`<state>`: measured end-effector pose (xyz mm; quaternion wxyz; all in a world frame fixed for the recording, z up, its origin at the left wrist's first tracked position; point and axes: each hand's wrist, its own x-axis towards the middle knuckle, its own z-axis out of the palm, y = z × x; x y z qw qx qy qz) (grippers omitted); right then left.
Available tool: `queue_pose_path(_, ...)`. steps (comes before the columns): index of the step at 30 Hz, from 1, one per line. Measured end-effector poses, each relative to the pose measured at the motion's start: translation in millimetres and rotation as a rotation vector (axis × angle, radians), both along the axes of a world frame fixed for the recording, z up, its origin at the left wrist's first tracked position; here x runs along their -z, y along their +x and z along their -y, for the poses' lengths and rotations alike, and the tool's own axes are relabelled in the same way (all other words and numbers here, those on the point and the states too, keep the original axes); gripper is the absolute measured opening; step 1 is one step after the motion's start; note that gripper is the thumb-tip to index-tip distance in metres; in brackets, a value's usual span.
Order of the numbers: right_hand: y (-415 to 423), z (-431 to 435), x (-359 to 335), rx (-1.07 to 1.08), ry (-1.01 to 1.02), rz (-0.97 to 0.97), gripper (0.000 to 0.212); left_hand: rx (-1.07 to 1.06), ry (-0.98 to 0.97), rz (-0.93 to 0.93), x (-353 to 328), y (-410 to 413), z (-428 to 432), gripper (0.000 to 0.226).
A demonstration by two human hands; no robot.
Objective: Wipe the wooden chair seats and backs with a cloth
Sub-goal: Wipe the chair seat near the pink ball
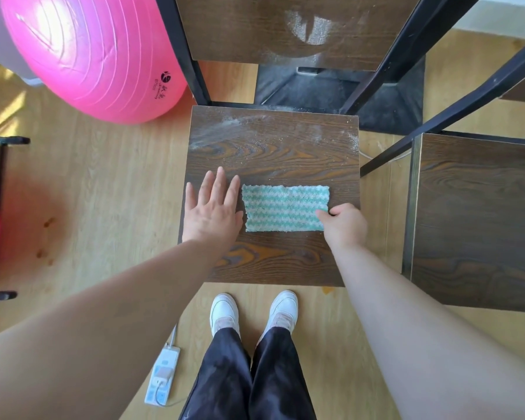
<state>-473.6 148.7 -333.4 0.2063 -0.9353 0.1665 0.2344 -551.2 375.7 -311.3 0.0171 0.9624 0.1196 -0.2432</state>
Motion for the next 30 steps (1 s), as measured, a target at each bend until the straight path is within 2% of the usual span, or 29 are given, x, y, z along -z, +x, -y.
queue_pose_path(4, 0.8, -8.9, -4.8, -0.037, 0.001, -0.004, 0.026, -0.015, -0.009, 0.021, -2.4, 1.8, -1.5, 0.066)
queue_pose_path(9, -3.9, -16.7, -18.7, 0.072, 0.118, 0.049, 0.023, -0.012, -0.039, 0.06, -5.6, 1.7, 2.1, 0.065)
queue_pose_path(13, -17.5, -37.7, -23.7, 0.211, 0.588, 0.013, 0.028, -0.02, -0.036, 0.065, -6.8, -7.1, -0.6, 0.066)
queue_pose_path(17, -29.6, -61.4, -20.9, -0.01, 0.699, -0.132, 0.033, -0.045, -0.027, 0.065, -6.0, -19.1, -6.6, 0.067)
queue_pose_path(20, -32.8, -69.0, -14.6, -0.048, 0.728, -0.251, 0.037, -0.063, -0.029, 0.063, -4.9, -25.1, -11.7, 0.068)
queue_pose_path(22, -30.4, -70.3, -11.1, -0.032, 0.696, -0.209, 0.034, -0.077, -0.034, 0.07, -4.6, -28.0, -14.7, 0.067)
queue_pose_path(24, -25.8, -70.9, -9.4, -0.107, 0.559, -0.043, 0.03, -0.092, -0.044, 0.079, -4.7, -30.1, -16.8, 0.067)
queue_pose_path(26, -22.1, -71.8, -6.0, -0.332, 0.38, 0.094, 0.037, -0.099, -0.049, 0.082, -5.0, -30.6, -17.2, 0.067)
queue_pose_path(28, -22.7, -76.2, -1.6, -0.536, 0.246, 0.078, 0.055, -0.106, -0.052, 0.083, -5.8, -29.8, -16.5, 0.067)
queue_pose_path(30, -25.4, -82.8, 2.8, -0.662, 0.106, 0.068, 0.062, -0.118, -0.062, 0.09, -7.0, -27.8, -15.7, 0.068)
